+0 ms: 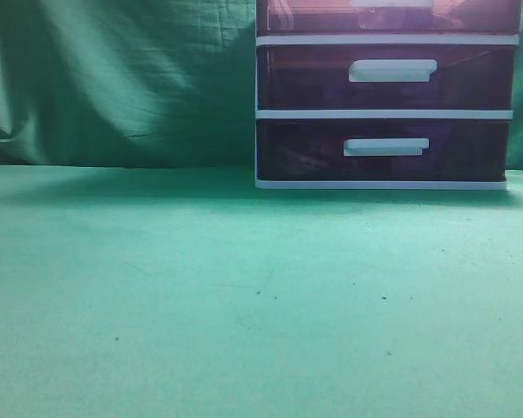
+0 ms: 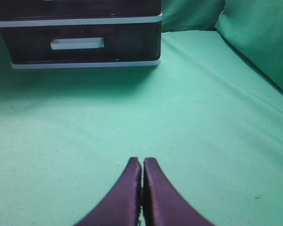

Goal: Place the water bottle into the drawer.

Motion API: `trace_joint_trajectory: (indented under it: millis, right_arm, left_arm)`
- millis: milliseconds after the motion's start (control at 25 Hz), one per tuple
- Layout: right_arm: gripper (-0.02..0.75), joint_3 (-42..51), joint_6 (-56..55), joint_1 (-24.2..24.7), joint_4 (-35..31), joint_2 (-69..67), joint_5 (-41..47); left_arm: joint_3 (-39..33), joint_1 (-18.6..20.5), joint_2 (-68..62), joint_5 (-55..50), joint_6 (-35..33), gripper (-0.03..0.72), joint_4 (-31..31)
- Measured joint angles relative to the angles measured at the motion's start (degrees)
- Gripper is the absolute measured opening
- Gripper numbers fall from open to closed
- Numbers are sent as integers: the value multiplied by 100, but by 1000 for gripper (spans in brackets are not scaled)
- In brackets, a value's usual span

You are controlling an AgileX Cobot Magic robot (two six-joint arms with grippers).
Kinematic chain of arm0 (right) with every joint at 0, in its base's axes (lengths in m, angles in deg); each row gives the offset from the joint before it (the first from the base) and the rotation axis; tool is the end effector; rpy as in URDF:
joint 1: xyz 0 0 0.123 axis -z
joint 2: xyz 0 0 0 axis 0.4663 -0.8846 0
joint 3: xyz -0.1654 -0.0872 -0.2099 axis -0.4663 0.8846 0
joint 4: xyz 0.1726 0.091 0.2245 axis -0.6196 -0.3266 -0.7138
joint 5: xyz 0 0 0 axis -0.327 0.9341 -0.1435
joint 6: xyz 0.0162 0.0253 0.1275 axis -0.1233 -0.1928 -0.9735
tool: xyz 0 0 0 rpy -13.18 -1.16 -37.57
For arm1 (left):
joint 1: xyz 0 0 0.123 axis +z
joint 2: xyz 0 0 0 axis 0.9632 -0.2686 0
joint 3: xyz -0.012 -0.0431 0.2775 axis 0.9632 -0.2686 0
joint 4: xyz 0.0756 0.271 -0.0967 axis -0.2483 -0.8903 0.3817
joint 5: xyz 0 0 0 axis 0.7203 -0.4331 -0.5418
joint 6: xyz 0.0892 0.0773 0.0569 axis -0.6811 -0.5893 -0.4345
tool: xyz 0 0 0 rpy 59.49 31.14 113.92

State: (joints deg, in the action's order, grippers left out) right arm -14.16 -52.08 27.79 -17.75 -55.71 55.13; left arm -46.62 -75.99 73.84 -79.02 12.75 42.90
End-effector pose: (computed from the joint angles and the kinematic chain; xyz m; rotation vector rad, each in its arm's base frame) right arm 0.1409 0.0050 0.1583 -0.0043 1.8775 0.0520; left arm 0.1411 -0.0096 0.1639 0.0342 1.8495 -0.0755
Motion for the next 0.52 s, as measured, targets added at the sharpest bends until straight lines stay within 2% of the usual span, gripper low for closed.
trace_joint_trajectory:
  millis: [520]
  right_arm:
    - [0,0,0,0,0,0,0]
  left_arm:
    - [-2,0,0,23,0,0,0]
